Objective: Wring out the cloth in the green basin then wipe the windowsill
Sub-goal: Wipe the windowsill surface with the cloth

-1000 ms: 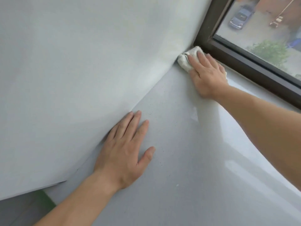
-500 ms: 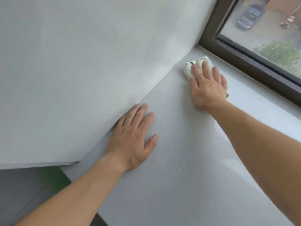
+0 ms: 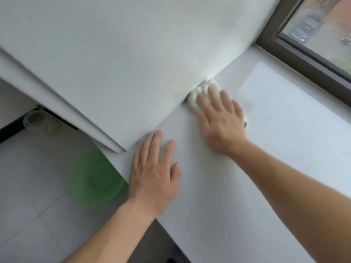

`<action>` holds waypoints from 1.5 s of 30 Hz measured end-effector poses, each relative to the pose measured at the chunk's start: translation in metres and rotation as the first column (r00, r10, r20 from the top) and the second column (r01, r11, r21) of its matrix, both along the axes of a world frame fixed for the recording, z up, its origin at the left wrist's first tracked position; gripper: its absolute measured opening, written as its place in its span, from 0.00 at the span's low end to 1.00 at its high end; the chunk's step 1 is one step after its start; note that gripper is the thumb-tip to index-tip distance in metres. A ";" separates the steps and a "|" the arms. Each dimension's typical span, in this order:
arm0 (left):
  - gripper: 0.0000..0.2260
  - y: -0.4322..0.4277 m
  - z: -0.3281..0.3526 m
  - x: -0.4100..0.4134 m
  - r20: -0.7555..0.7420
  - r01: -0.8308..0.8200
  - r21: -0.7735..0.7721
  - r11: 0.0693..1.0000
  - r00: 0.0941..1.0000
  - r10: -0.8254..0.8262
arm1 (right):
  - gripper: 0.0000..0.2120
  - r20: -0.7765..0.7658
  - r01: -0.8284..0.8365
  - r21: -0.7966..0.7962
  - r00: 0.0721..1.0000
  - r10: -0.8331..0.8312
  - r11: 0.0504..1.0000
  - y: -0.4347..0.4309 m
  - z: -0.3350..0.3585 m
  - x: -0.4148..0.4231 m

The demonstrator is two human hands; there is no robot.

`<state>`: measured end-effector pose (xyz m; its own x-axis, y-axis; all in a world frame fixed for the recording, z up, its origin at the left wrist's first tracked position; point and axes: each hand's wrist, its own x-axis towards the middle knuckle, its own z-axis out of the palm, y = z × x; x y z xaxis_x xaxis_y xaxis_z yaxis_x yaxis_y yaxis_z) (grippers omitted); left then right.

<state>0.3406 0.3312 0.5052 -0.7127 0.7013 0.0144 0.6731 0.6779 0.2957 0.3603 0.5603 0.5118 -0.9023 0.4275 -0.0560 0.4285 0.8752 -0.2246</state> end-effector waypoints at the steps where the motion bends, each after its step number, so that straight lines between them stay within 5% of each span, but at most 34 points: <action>1: 0.26 -0.001 0.000 0.001 0.003 -0.004 0.001 1.000 1.000 0.004 | 0.26 0.010 -0.158 0.001 0.987 0.158 0.987 -0.018 0.000 0.021; 4: 0.27 -0.001 -0.001 0.001 -0.002 -0.002 -0.017 1.000 1.000 0.002 | 0.25 0.048 -0.366 0.024 0.930 0.365 0.930 -0.005 0.004 0.048; 8: 0.28 0.000 -0.003 0.000 -0.003 -0.008 0.005 1.000 1.000 0.008 | 0.25 0.024 0.115 -0.007 0.993 -0.115 0.993 0.039 0.002 0.008; 10: 0.30 -0.001 -0.004 0.000 -0.006 -0.027 0.036 0.999 1.000 0.028 | 0.25 0.023 0.156 -0.006 0.987 -0.156 0.988 0.009 0.000 -0.001; 14: 0.28 -0.003 -0.006 0.002 0.003 -0.029 0.081 0.996 1.000 0.029 | 0.26 0.028 -0.338 0.020 0.941 0.338 0.941 -0.047 -0.001 0.053; 16: 0.26 -0.002 -0.006 0.004 0.008 -0.042 0.104 0.994 0.999 0.041 | 0.25 0.053 -0.448 0.031 0.893 0.446 0.893 -0.027 0.001 0.072; 22: 0.34 -0.003 -0.003 0.070 0.010 -0.345 0.012 0.939 0.939 0.344 | 0.25 0.042 -0.339 0.051 0.941 0.337 0.939 -0.023 -0.002 0.031; 28: 0.37 0.002 -0.006 0.142 0.286 -0.603 0.152 0.783 0.786 0.549 | 0.24 0.046 -0.727 0.081 0.686 0.726 0.681 -0.034 0.001 0.074; 32: 0.37 0.003 -0.010 0.154 0.410 -0.682 0.282 0.675 0.721 0.558 | 0.24 0.056 -0.801 0.056 0.598 0.799 0.596 -0.021 0.004 0.103; 39: 0.36 0.004 -0.016 0.167 0.479 -0.725 0.359 0.588 0.683 0.551 | 0.25 -0.001 -0.795 0.087 0.602 0.798 0.600 -0.080 -0.002 0.018; 45: 0.36 0.003 -0.014 0.174 0.508 -0.737 0.355 0.575 0.668 0.544 | 0.24 0.032 -0.926 0.063 0.374 0.927 0.371 -0.029 0.002 0.081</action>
